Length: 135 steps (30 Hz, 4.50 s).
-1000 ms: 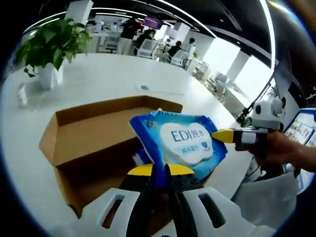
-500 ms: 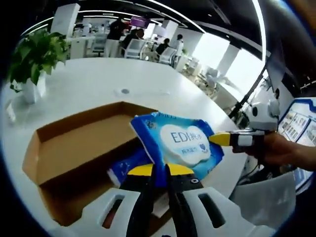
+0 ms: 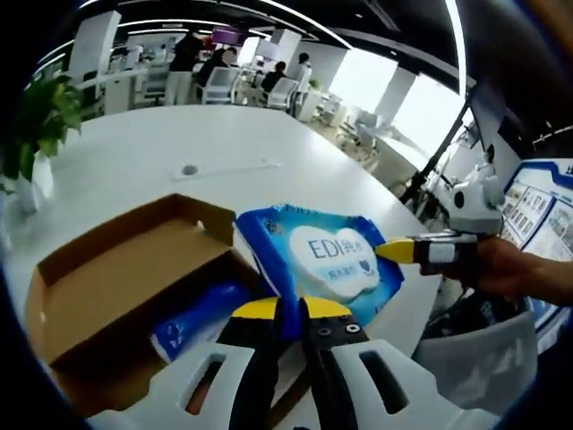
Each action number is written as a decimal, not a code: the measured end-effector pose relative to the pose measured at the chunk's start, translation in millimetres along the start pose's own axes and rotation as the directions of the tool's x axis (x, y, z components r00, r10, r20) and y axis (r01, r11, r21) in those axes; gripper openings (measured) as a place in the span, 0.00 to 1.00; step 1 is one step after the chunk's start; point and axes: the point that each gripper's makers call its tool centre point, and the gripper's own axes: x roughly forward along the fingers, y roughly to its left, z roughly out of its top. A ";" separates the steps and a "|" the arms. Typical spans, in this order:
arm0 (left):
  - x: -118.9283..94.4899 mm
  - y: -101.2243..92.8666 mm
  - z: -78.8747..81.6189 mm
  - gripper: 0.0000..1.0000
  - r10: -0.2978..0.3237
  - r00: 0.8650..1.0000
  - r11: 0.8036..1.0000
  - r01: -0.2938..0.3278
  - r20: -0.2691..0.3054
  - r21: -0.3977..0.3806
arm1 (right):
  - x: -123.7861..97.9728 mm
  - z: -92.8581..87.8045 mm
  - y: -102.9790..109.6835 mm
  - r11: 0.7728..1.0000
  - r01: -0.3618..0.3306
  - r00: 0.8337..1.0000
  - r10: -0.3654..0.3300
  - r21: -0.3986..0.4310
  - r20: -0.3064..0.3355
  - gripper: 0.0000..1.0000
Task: Operate the shoe box by opening the lid, removing the specified soft item, and placing it in the target area until the item is outside and the box remains undamaged.
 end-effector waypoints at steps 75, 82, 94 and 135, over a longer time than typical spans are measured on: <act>107.6 -20.9 -18.0 0.05 0.010 0.989 0.996 0.004 -0.149 0.095 | 24.0 -4.9 -109.5 0.997 0.070 0.993 -0.067 0.034 -0.094 0.00; 110.3 -21.6 -19.9 0.05 0.035 0.985 0.988 -0.008 -0.170 0.155 | 23.7 -6.6 -104.4 0.997 0.066 0.993 -0.062 0.032 -0.095 0.00; 112.1 -17.2 -17.2 0.05 0.052 0.983 0.985 -0.021 -0.176 0.171 | 24.4 -4.2 -102.5 0.998 0.051 0.995 -0.047 0.040 -0.091 0.00; 145.9 -12.8 -41.4 0.01 0.121 0.934 0.961 -0.025 -0.337 0.275 | 36.8 -18.3 -132.2 0.995 0.077 0.990 -0.068 0.066 -0.124 0.00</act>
